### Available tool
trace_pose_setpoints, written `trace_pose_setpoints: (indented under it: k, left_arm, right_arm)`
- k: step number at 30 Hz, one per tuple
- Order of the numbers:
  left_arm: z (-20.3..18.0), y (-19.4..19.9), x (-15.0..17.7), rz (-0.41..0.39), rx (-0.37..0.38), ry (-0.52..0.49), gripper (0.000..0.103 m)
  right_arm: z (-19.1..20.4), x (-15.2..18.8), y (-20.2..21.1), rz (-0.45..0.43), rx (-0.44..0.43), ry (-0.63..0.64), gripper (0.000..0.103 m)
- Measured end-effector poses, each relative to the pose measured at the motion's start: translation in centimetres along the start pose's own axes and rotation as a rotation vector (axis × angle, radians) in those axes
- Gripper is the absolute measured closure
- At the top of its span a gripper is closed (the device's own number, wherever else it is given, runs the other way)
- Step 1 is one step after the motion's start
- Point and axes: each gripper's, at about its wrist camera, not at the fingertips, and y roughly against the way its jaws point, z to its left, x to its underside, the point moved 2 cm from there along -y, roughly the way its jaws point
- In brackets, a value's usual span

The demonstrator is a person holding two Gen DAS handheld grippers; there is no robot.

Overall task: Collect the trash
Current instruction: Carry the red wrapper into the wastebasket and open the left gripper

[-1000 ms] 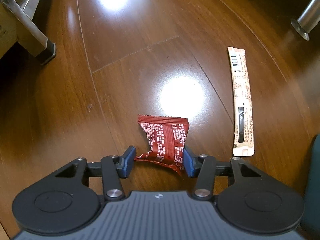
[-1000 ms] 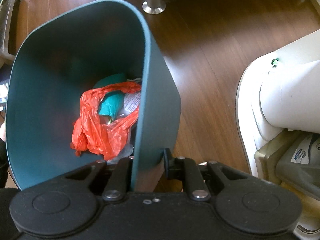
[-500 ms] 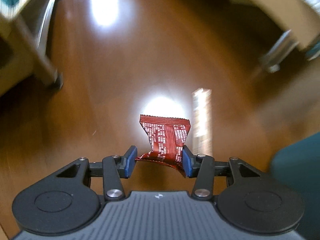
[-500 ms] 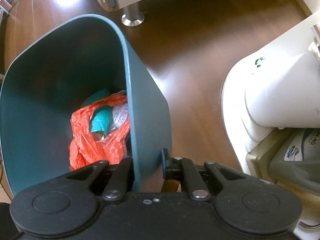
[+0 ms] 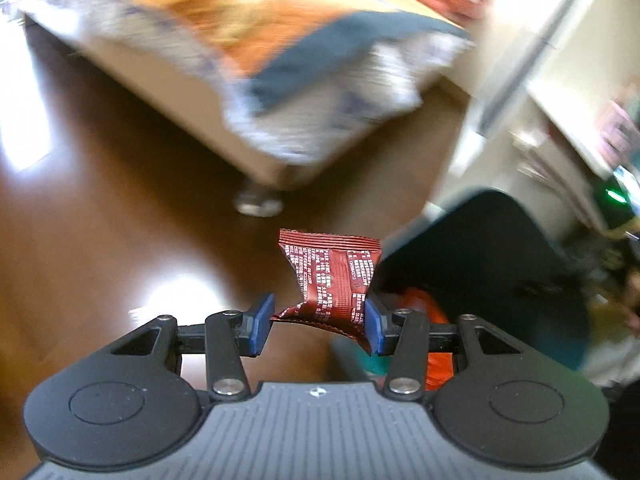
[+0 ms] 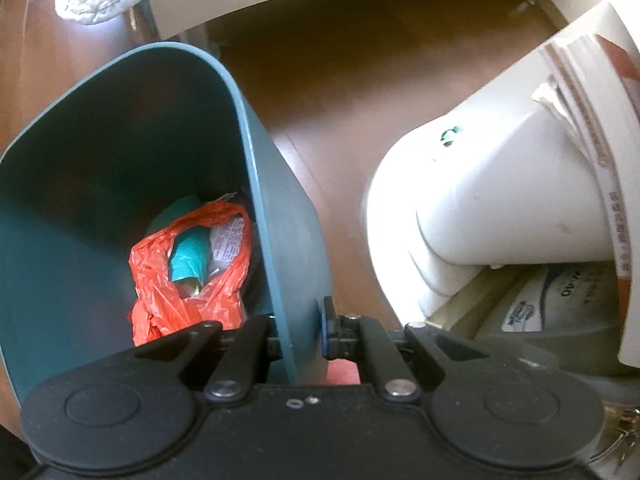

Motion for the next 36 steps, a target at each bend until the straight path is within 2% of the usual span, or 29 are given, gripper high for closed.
trace_pose_setpoints:
  k: [2, 5, 11, 17, 30, 32, 34, 36]
  left_arm:
    - [-3.0, -0.8, -0.1, 0.025, 0.053, -0.064, 0.057]
    - [-6.4, -2.5, 0.4, 0.071, 0.094, -0.136, 0.057]
    - [-10.2, -6.4, 2.2, 0.158, 0.112, -0.228, 0.057]
    - [-11.0, -8.6, 3.2, 0.227, 0.102, -0.266, 0.057]
    - [-10.8, -10.6, 2.8, 0.263, 0.113, -0.242, 0.056]
    - [-10.8, -10.5, 2.8, 0.260, 0.108, -0.239, 0.054]
    - [-10.7, -10.2, 2.6, 0.253, 0.107, -0.227, 0.042]
    - [-10.4, -9.9, 2.6, 0.244, 0.108, -0.214, 0.041]
  right_arm:
    - [0.1, 0.2, 0.3, 0.000, 0.007, 0.005, 0.097]
    - [0.4, 0.4, 0.5, -0.001, 0.018, 0.019, 0.096]
    - [0.4, 0.5, 0.6, 0.000, 0.026, 0.042, 0.094]
    - [0.3, 0.0, 0.8, -0.002, 0.009, 0.054, 0.092]
    - [1.7, 0.6, 1.2, -0.018, 0.023, 0.157, 0.091]
    - [2.0, 0.8, 1.2, -0.017, 0.028, 0.182, 0.091]
    - [2.2, 0.8, 1.2, -0.017, 0.030, 0.208, 0.091]
    - [2.1, 0.7, 1.1, -0.016, 0.029, 0.218, 0.091]
